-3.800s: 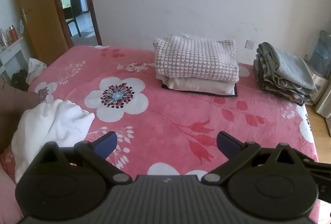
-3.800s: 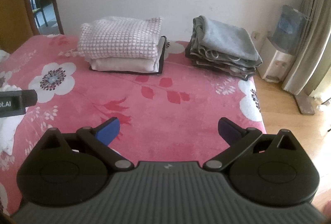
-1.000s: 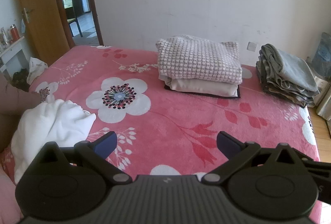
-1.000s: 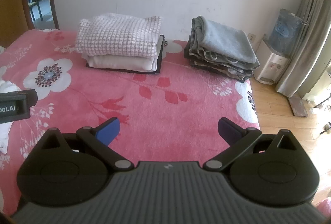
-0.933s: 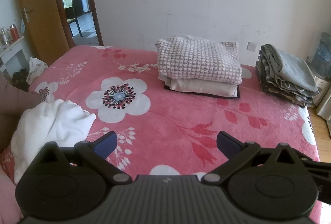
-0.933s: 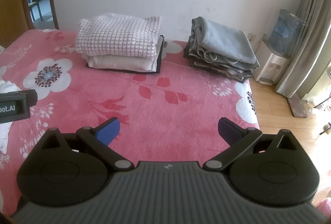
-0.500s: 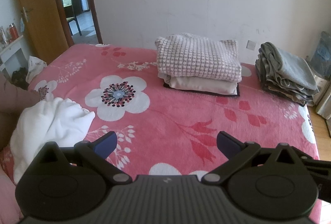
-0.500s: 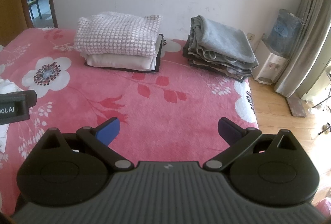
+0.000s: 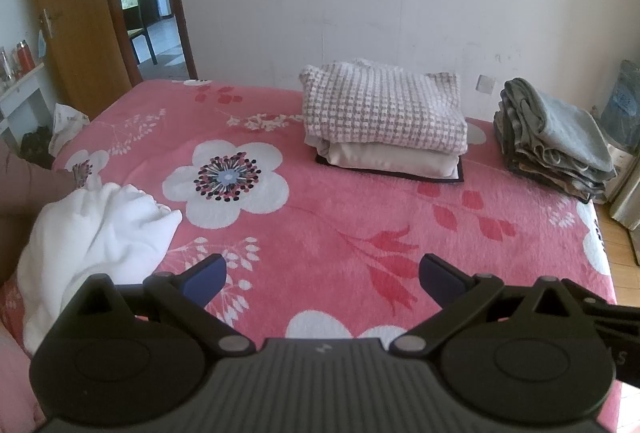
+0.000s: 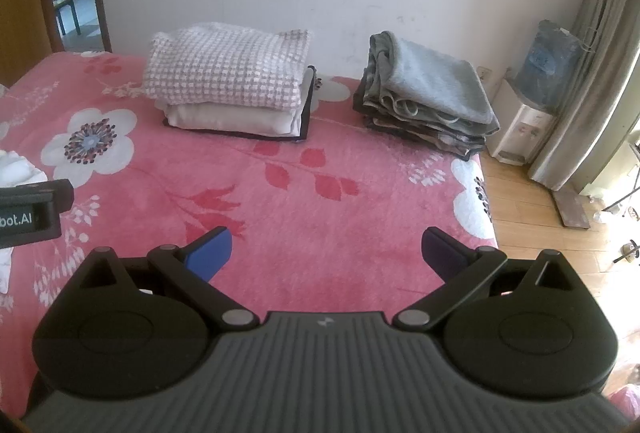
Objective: Fold clothes
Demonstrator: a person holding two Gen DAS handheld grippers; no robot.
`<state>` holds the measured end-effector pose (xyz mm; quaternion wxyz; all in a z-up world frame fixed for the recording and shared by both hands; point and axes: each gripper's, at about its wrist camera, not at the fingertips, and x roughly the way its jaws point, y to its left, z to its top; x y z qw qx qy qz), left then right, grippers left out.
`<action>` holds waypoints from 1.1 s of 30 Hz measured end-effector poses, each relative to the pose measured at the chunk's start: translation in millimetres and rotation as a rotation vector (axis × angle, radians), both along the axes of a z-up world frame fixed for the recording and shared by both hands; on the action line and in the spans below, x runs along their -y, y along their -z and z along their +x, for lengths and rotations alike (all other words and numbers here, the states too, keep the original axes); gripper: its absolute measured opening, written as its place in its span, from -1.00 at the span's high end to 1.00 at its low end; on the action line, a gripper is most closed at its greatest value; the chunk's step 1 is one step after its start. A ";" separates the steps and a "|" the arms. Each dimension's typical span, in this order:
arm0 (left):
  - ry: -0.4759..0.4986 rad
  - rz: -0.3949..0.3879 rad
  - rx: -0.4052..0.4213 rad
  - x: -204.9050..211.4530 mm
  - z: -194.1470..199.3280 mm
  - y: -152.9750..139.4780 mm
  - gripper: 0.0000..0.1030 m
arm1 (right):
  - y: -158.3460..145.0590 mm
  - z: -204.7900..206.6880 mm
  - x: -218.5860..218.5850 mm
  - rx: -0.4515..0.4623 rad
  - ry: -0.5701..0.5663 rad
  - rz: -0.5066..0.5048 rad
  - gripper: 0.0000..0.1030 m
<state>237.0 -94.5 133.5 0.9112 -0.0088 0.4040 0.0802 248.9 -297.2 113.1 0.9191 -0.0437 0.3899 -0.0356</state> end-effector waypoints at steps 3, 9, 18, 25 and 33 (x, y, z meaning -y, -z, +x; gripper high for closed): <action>0.001 0.002 -0.001 0.4 -0.5 0.5 -1.00 | 0.3 -0.1 -0.8 -0.003 0.000 -0.001 -0.97; -0.001 0.001 0.000 0.5 -0.5 0.6 -1.00 | 0.1 -0.8 -1.6 0.001 0.001 -0.005 -0.97; -0.003 0.010 0.000 0.9 -1.5 1.1 -1.00 | 0.1 -1.2 -2.5 0.000 0.003 -0.006 -0.97; 0.000 0.008 -0.006 0.8 -0.9 0.9 -1.00 | -0.4 -0.8 -2.1 -0.001 0.004 -0.007 -0.97; 0.002 0.006 -0.010 0.5 -0.5 3.4 -1.00 | 0.4 -0.2 -2.8 -0.002 0.006 -0.010 -0.97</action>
